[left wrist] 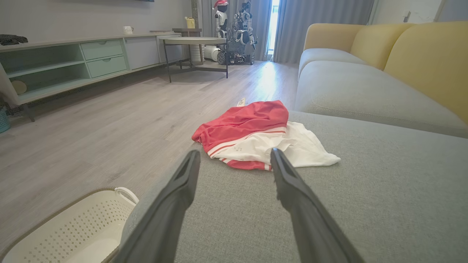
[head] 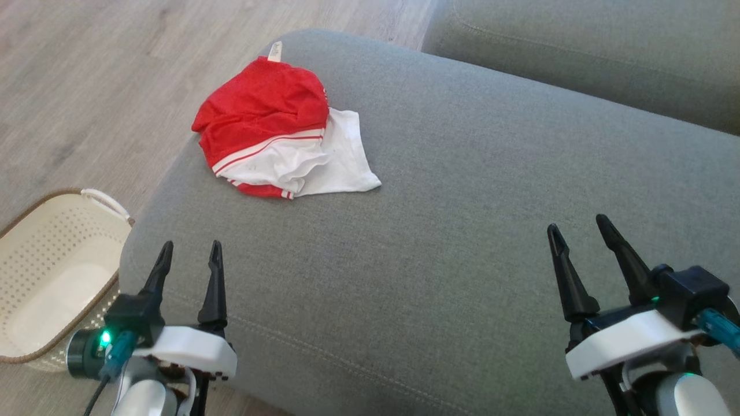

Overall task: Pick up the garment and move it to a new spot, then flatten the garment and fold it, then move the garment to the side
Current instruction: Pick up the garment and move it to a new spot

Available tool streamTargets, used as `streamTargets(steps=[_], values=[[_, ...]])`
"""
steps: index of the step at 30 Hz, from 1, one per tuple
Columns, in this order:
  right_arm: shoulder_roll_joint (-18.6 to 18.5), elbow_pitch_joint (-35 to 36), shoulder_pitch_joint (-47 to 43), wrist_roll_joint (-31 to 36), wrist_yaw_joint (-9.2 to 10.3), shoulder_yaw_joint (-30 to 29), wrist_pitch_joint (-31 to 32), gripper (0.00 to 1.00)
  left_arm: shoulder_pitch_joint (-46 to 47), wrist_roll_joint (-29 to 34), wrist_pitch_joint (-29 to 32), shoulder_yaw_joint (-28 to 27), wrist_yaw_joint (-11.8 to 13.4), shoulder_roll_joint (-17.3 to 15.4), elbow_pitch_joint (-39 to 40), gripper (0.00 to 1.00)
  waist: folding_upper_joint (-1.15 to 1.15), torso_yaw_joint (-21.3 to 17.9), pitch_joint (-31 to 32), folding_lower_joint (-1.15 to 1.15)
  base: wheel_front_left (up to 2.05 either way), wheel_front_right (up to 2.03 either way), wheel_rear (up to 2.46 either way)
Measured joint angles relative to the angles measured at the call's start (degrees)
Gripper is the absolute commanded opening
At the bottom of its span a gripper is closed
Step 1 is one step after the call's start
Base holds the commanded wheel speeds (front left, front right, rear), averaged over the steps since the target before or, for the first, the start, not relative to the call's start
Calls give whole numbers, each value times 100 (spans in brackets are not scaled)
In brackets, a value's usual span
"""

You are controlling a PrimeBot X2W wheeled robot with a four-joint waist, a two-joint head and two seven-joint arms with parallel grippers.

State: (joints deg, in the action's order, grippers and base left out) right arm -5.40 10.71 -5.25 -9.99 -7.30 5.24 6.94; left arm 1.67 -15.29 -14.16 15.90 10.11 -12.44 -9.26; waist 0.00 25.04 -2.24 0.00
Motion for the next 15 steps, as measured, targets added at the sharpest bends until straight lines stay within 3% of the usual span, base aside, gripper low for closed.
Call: streamTargets(steps=[6, 15], values=[[-101, 188, 211, 53, 0, 45, 180, 100, 306, -78, -8, -62, -12, 69, -146, 100, 0, -110, -329, 0, 0, 0, 0], [-302, 564, 781, 160, 0, 13, 431, 100, 1594, -353, -15, -339, -323, 405, -990, 100, 0, -369, -1147, 0, 0, 0, 0]])
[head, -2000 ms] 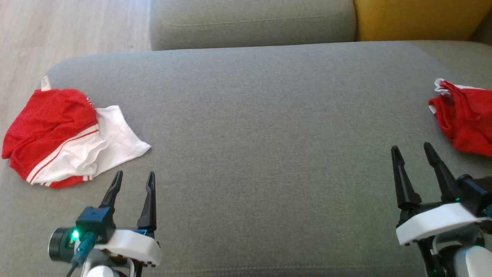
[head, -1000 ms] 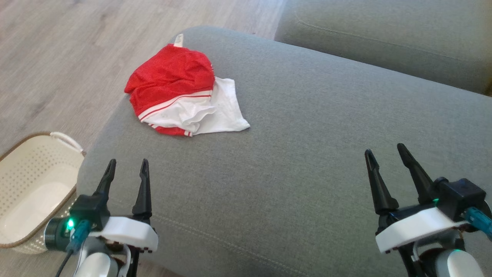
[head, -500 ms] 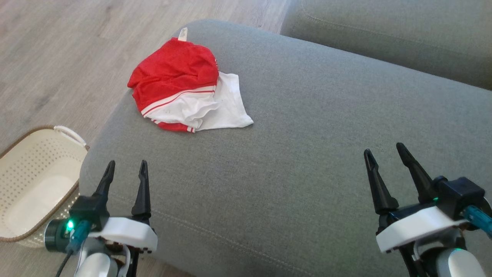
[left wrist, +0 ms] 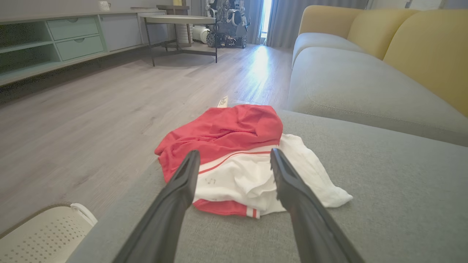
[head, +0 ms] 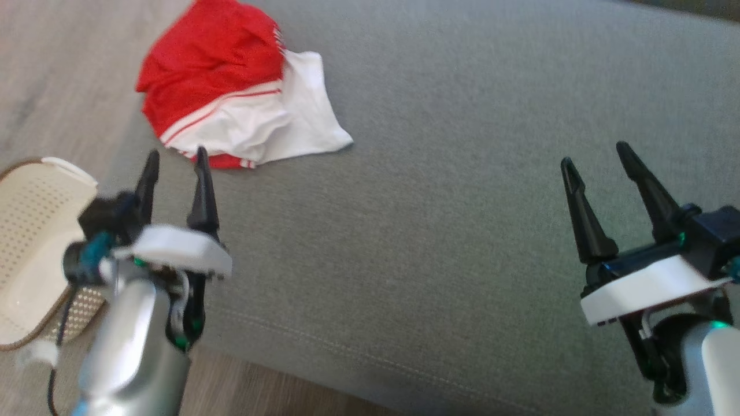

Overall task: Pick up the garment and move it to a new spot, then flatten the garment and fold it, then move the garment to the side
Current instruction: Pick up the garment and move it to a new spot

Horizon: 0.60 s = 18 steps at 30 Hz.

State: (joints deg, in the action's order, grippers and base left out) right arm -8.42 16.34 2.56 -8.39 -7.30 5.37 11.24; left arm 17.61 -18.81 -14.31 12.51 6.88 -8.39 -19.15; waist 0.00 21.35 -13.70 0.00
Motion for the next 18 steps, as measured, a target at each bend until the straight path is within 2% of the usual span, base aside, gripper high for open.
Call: streamTargets(steps=[5, 12, 18], values=[[-113, 20, 286, -1, 0, 74, 40, 100, 852, -181, 0, -235, -365, 78, -1062, 100, 0, -260, -498, 0, 0, 0, 0], [-137, -24, 489, -1, 0, 103, 34, 100, 1846, -359, 4, -388, -853, 113, -2969, 100, 0, -659, -951, 1, 0, 0, 0], [-136, -79, 586, -19, 0, 131, 31, 100, 2574, -514, 303, -400, -1051, 122, -4278, 100, 0, -849, -1076, 0, 0, 0, 0]])
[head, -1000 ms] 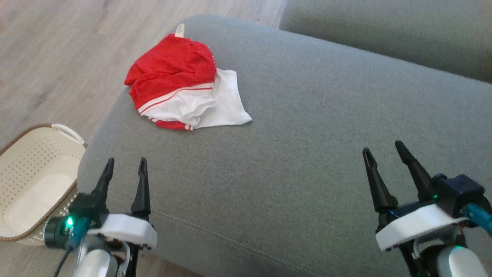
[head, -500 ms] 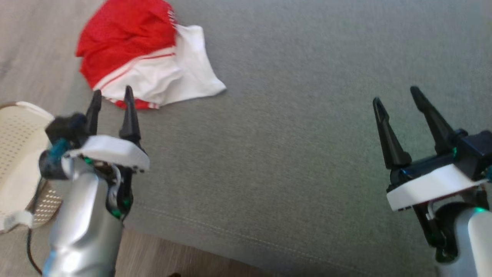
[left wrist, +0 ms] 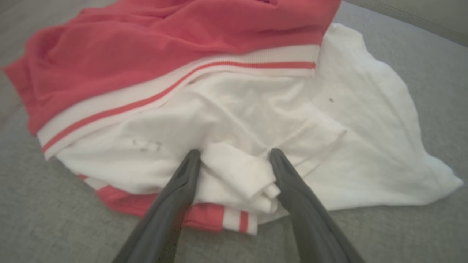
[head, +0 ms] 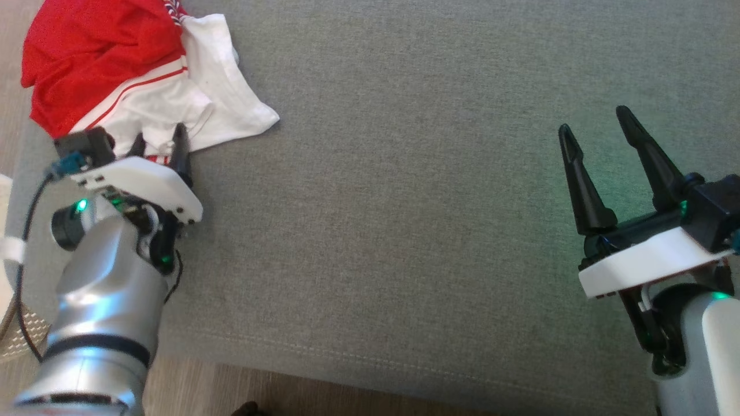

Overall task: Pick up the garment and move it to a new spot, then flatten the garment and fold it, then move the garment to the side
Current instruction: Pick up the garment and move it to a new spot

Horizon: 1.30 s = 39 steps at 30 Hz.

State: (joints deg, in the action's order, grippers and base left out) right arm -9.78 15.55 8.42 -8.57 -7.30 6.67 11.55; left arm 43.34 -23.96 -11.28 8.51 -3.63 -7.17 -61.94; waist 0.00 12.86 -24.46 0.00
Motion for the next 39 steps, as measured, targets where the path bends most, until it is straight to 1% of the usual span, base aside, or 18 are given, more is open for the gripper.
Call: streamTargets(steps=[3, 4, 5, 6, 11, 14, 16, 18, 21, 23, 26, 31, 35, 37, 38, 39], values=[[0, -47, 55, -10, 0, 9, -2, 100, 315, -53, 152, -2, -62, -11, -409, 100, 0, -47, 7, 0, 0, 0, 0], [0, -63, 52, -30, 0, 4, -4, 100, 370, -49, 171, 7, -92, -16, -512, 64, 0, -54, 24, 0, 0, 0, 0], [1, -85, 51, -45, 0, 0, -23, 100, 398, -46, 175, 15, -93, -29, -579, 7, 0, -60, 48, 0, 0, 0, 0], [3, -99, 48, -45, 0, -8, -56, 100, 398, -36, 125, 26, -94, -38, -637, 0, 0, -67, 78, 0, 0, 0, 0], [54, -171, 31, -54, 0, -102, -144, 100, 355, 26, -123, 156, -81, -69, -823, 0, 0, -81, 289, 0, 0, 0, 0], [96, -259, 7, -74, 0, -180, -202, 100, 164, 115, -263, 179, 70, -115, -670, 0, 0, -88, 475, 0, 0, 0, 0], [165, -305, -52, -102, 0, -210, -256, 100, -21, 180, -292, 174, 172, -215, -420, 0, 0, -100, 614, 0, 0, 0, 0], [214, -345, -175, -102, 0, -258, -300, 100, -268, 271, -293, 134, 288, -346, 180, 0, 0, -110, 764, 0, 0, 0, 0], [240, -417, -383, -102, 0, -410, -355, 100, -669, 424, -294, -15, 479, -422, 1218, 0, 0, -123, 1013, 0, 0, 0, 0], [293, -446, -513, -102, 0, -464, -366, 100, -1033, 508, -296, -71, 568, -450, 1886, 0, 0, -144, 1190, 0, 0, 0, 0], [380, -485, -689, -102, 0, -503, -409, 100, -1720, 627, -300, -142, 636, -483, 2744, 0, 0, -201, 1460, 0, 0, 0, 0], [427, -528, -936, -102, 0, -512, -453, 100, -2788, 726, -282, -35, 834, -502, 3869, 0, 0, -382, 1849, 0, 0, 0, 0], [502, -547, -1153, -102, 0, -538, -452, 100, -3317, 784, 1, 79, 973, -513, 4785, 0, 0, -598, 2100, -1, 0, 0, 0], [537, -545, -1257, -102, 0, -548, -449, 100, -3516, 800, 163, 192, 998, -525, 5171, 0, 0, -726, 2193, -1, 0, 0, 0], [537, -545, -1257, -102, 0, -548, -449, 100, -3516, 800, 163, 192, 998, -525, 5171, 0, 0, -726, 2193, -1, 0, 0, 0], [542, -538, -1307, -101, 0, -544, -448, 100, -3693, 870, 333, 297, 1028, -520, 5498, 0, 0, -870, 2256, -1, 0, 0, 0]])
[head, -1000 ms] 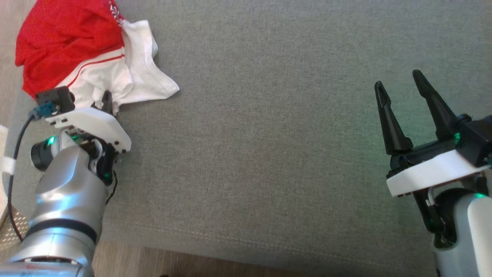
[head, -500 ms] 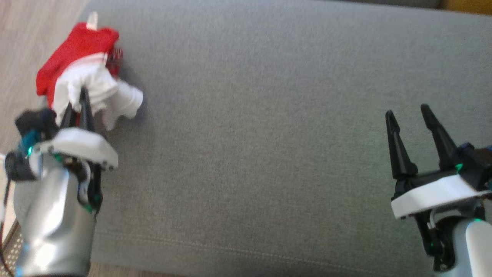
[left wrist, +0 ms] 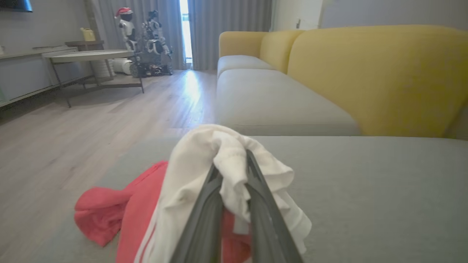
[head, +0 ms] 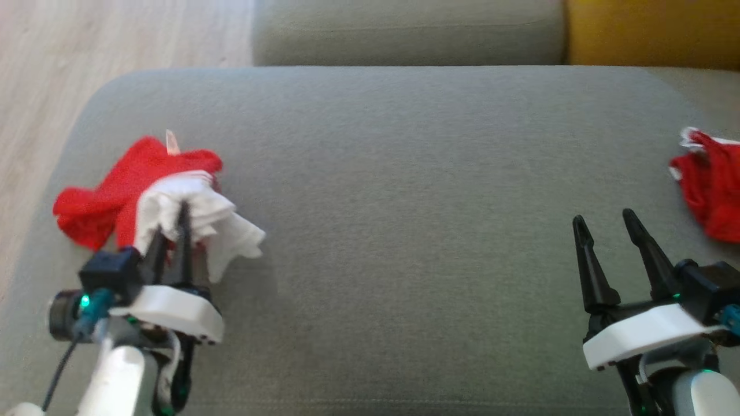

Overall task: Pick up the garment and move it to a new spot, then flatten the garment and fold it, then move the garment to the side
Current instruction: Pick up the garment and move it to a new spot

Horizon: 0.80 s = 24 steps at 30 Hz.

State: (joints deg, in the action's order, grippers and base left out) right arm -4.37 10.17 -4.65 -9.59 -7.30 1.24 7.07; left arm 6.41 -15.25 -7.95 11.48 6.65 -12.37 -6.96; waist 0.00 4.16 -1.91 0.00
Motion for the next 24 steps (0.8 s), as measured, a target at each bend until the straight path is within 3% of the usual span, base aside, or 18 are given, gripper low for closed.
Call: streamTargets(steps=[4, 9, 24], values=[[7, 62, -4, 0, 0, 8, 0, 100, -121, 44, 208, 238, -20, 3, 297, 0, 0, -233, 28, 0, 0, 0, 0], [42, 113, 37, -2, 0, 76, 4, 100, 17, 83, 413, 617, -215, 70, 397, 0, 0, -643, -87, 0, 0, 0, 0], [144, -154, 765, -257, 0, 394, -483, 100, 1973, 304, 561, 1469, -728, 624, -368, 0, 0, -2050, -1250, 0, 0, 0, 0]])
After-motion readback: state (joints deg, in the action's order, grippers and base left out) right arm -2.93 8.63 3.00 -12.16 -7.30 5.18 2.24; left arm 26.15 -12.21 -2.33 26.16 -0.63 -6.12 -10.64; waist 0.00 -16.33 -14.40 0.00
